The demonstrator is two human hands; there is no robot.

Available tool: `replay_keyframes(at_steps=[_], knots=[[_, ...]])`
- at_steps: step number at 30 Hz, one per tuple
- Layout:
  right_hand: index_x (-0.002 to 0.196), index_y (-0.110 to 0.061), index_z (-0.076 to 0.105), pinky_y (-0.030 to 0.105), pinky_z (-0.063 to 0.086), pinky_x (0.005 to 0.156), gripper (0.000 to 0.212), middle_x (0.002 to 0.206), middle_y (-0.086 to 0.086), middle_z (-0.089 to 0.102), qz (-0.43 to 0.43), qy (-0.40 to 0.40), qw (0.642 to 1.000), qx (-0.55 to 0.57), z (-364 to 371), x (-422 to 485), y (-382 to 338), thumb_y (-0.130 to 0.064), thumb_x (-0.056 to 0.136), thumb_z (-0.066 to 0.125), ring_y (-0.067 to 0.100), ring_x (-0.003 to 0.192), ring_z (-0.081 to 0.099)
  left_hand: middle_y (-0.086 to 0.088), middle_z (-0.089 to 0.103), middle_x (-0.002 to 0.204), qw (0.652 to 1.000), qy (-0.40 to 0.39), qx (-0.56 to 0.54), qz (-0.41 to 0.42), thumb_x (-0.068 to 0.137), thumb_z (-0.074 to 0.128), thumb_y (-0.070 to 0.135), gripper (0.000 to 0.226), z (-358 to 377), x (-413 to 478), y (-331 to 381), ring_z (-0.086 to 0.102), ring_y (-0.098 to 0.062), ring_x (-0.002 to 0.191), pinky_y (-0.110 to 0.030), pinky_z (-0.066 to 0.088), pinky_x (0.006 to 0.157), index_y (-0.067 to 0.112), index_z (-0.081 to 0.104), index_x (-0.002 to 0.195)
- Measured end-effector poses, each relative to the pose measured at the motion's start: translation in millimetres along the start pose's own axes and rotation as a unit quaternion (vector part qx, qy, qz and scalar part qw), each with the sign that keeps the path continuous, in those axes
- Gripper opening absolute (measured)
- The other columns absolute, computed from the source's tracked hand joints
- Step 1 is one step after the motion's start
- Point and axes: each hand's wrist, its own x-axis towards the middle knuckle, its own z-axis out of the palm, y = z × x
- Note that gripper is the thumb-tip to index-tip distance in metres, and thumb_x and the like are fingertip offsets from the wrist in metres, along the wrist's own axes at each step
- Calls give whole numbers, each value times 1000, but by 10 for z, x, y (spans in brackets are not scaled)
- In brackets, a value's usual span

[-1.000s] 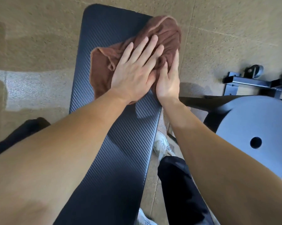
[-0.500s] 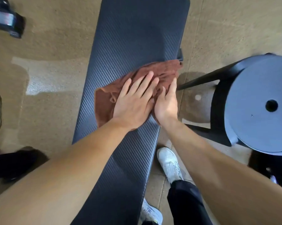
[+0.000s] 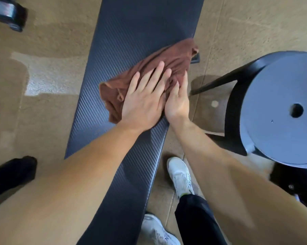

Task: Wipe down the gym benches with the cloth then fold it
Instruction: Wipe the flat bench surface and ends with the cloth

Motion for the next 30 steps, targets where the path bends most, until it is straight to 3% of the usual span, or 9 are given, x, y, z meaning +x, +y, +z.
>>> replay_keyframes(at_steps=[6, 13, 16, 20, 26, 30], knots=[[158, -39, 8, 32, 35, 109, 53, 155, 2, 44, 59, -53, 997, -13, 96, -1057, 621, -35, 108, 27, 23, 137, 47, 1, 1, 168, 996, -73, 40, -32, 101, 29, 38, 64, 123, -1253, 129, 19, -18, 150, -44, 10, 123, 24, 5, 160], [158, -29, 23, 43, 32, 117, 53, 153, 5, 46, 46, -15, 998, 41, 98, -43, 314, -41, 107, 26, 28, 138, 46, 4, 12, 167, 999, -9, 29, -29, 102, 24, 37, 58, 133, -282, 109, 17, -17, 151, -44, 9, 124, 28, 10, 159], [159, -28, 22, 39, 29, 118, 52, 157, 3, 41, 27, -11, 998, 50, 107, -55, 312, -39, 108, 23, 24, 141, 43, 3, 9, 167, 999, 12, 19, -40, 103, 22, 36, 58, 171, -284, 109, 18, -17, 151, -44, 10, 124, 27, 10, 159], [159, -28, 19, 20, 25, 109, 50, 159, -1, 37, 15, -16, 998, 56, 173, -787, 631, -35, 109, 23, 18, 143, 39, 3, 10, 167, 999, 14, 5, -33, 103, 22, 37, 59, 180, -1063, 124, 25, -16, 148, -43, 14, 123, 24, 13, 159], [159, -35, 14, 30, 28, 118, 52, 159, -2, 37, 32, -30, 999, 20, 280, -2048, 1311, -31, 109, 26, 17, 144, 38, 0, 8, 167, 996, -64, 27, -59, 103, 24, 39, 61, 269, -2524, 228, 26, -19, 147, -44, 12, 123, 22, 8, 160], [159, -30, 13, 31, 30, 113, 53, 158, 4, 38, 75, -48, 996, -10, 297, -1909, 1252, -31, 108, 28, 24, 142, 40, 1, 13, 166, 995, -57, 29, -75, 103, 25, 41, 61, 335, -2503, 219, 22, -19, 149, -46, 12, 123, 24, 9, 159]])
